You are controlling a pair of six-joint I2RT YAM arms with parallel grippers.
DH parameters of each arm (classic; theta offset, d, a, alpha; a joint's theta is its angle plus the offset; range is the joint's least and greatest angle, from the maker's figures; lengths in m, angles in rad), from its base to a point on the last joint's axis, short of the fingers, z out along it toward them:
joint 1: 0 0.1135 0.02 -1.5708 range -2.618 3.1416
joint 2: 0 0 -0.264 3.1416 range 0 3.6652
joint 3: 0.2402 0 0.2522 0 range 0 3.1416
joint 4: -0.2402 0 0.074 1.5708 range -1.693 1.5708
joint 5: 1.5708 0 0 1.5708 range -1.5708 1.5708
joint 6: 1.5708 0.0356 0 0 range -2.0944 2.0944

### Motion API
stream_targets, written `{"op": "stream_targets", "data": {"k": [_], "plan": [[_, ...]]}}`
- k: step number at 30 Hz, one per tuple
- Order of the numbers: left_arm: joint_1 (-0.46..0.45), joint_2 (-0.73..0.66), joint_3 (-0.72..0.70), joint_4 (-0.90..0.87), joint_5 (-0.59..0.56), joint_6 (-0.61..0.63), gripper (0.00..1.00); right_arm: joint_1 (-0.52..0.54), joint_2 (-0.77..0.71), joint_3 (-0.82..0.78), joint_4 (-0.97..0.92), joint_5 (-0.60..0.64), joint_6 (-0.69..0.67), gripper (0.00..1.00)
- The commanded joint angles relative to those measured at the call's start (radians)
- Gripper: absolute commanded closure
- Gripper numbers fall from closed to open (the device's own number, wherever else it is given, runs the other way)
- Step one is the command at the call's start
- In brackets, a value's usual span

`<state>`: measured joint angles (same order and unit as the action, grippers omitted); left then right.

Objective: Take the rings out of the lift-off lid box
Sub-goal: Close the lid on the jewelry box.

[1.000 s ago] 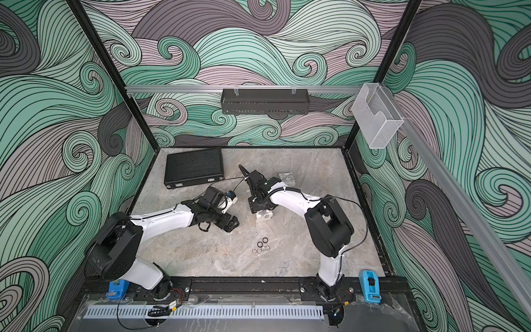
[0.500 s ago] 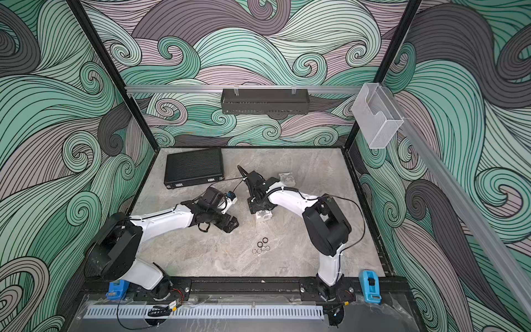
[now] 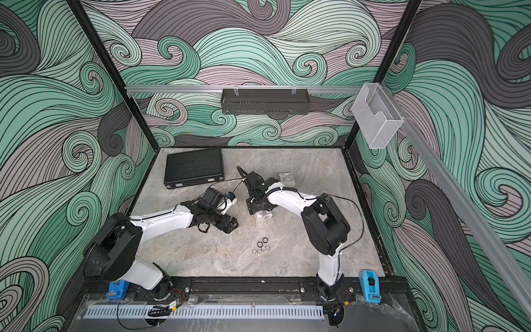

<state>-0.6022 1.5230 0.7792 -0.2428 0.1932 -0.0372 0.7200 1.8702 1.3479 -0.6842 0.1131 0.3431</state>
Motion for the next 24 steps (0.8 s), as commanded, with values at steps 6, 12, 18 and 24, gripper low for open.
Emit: {"op": "stream_targets", "data": {"k": [6, 12, 18, 24], "plan": [[0.013, -0.009, 0.103, -0.053, -0.03, 0.04, 0.04, -0.06, -0.215, -0.134, 0.099, -0.112, -0.018, 0.0], [0.013, 0.065, 0.247, -0.073, 0.0, 0.063, 0.04, -0.22, -0.401, -0.355, 0.224, -0.246, 0.019, 0.0], [0.002, 0.198, 0.452, -0.144, 0.043, 0.063, 0.03, -0.255, -0.413, -0.417, 0.269, -0.275, 0.02, 0.0], [-0.027, 0.293, 0.541, -0.192, 0.051, 0.075, 0.03, -0.259, -0.375, -0.439, 0.318, -0.302, 0.023, 0.0]]}}
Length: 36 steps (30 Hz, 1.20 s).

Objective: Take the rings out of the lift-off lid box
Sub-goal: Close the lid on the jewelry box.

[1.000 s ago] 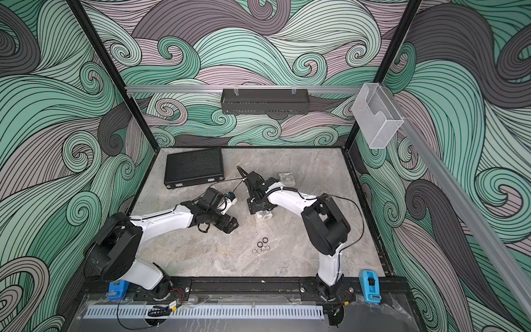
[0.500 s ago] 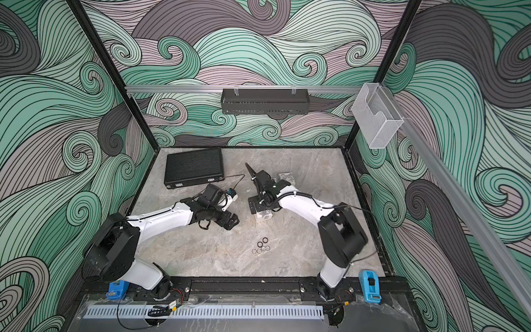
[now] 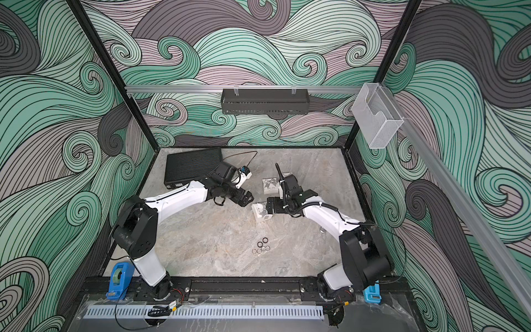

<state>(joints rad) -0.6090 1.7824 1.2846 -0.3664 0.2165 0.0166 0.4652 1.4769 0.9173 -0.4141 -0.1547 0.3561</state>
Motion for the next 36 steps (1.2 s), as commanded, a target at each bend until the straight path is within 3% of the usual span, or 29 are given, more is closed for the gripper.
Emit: {"op": "stream_targets", "data": {"k": [1, 12, 36], "plan": [[-0.027, 0.043, 0.042, -0.071, 0.027, 0.023, 0.03, -0.004, 0.025, -0.01, 0.049, -0.04, 0.008, 0.0], [-0.052, 0.104, 0.065, -0.08, 0.035, 0.017, 0.03, -0.003, 0.067, 0.001, 0.075, -0.054, 0.001, 0.0], [-0.051, 0.102, -0.026, -0.059, 0.0, -0.009, 0.03, 0.012, 0.111, 0.026, 0.034, -0.045, -0.005, 0.0]]}}
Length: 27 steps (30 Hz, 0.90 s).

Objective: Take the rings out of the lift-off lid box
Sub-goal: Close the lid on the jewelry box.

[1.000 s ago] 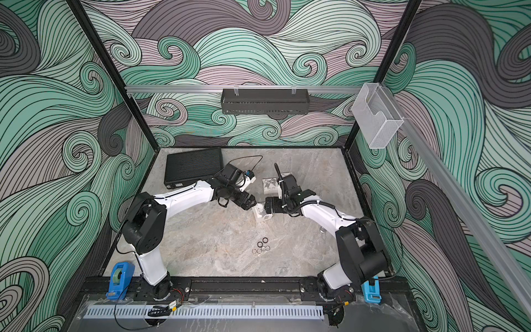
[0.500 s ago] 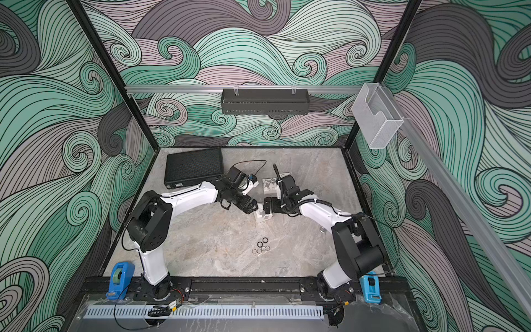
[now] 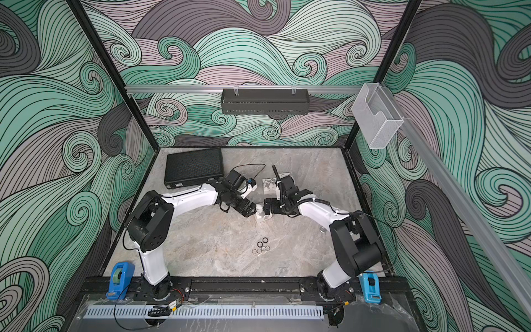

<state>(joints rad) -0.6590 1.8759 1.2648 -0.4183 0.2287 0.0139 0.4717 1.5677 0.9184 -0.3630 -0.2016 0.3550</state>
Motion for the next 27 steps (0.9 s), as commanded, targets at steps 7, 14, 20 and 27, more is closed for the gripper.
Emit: {"op": "stream_targets", "data": {"k": [7, 14, 20, 27], "plan": [[-0.001, 0.02, -0.013, -0.005, -0.021, -0.014, 0.03, 0.011, 0.037, 0.031, -0.02, 0.013, -0.004, 0.0], [-0.001, 0.044, -0.012, -0.001, -0.02, -0.017, 0.03, 0.013, 0.054, 0.042, -0.037, 0.031, -0.007, 0.0], [0.002, 0.023, -0.007, 0.014, 0.021, -0.022, 0.03, 0.026, 0.081, 0.056, -0.06, 0.065, -0.017, 0.0], [0.006, 0.02, 0.038, -0.004, 0.012, -0.008, 0.03, 0.03, 0.104, 0.053, -0.068, 0.085, -0.011, 0.0]]}}
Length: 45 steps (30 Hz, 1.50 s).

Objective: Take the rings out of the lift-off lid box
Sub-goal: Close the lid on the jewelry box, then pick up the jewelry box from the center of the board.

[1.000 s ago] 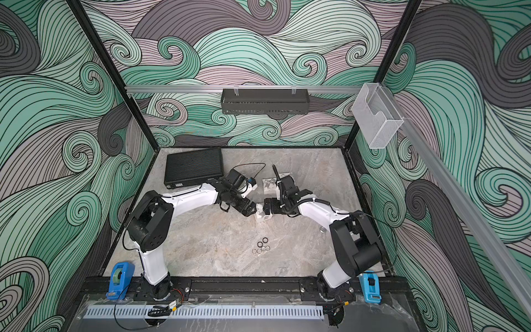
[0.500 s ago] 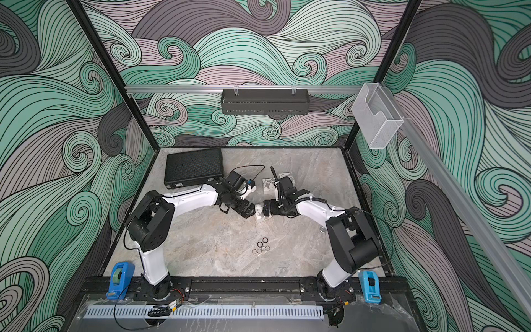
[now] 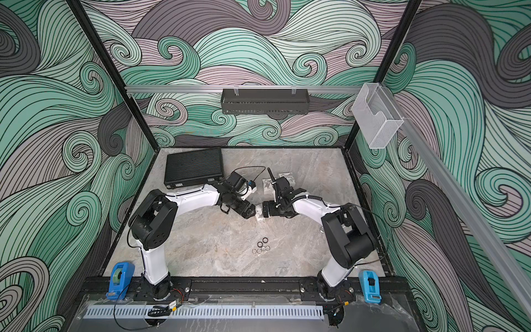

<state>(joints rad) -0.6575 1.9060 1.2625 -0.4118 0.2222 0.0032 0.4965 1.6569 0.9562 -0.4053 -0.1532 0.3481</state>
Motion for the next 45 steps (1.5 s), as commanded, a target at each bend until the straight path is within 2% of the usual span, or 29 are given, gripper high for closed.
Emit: {"op": "stream_targets", "data": {"k": [1, 12, 18, 25, 35, 42, 45], "plan": [[0.004, -0.004, 0.04, -0.009, 0.019, 0.003, 0.03, 0.005, 0.016, 0.015, -0.027, 0.038, -0.005, 0.0], [0.004, 0.075, 0.054, 0.003, 0.016, -0.009, 0.04, 0.005, 0.019, 0.016, -0.042, 0.057, -0.007, 0.0], [0.004, 0.042, 0.022, 0.005, 0.009, -0.008, 0.04, 0.015, -0.008, 0.035, -0.063, 0.052, -0.057, 0.0], [0.003, -0.225, -0.191, 0.204, 0.009, 0.011, 0.04, 0.087, -0.068, 0.091, -0.091, 0.08, -0.167, 0.0], [0.001, -0.593, -0.496, 0.288, -0.034, 0.024, 0.03, 0.154, 0.079, 0.19, -0.126, 0.19, -0.189, 0.0], [0.001, -0.736, -0.614, 0.289, -0.066, 0.009, 0.02, 0.175, 0.158, 0.247, -0.151, 0.227, -0.163, 0.0], [0.001, -0.754, -0.633, 0.284, -0.079, -0.002, 0.02, 0.183, 0.183, 0.259, -0.158, 0.243, -0.139, 0.06]]}}
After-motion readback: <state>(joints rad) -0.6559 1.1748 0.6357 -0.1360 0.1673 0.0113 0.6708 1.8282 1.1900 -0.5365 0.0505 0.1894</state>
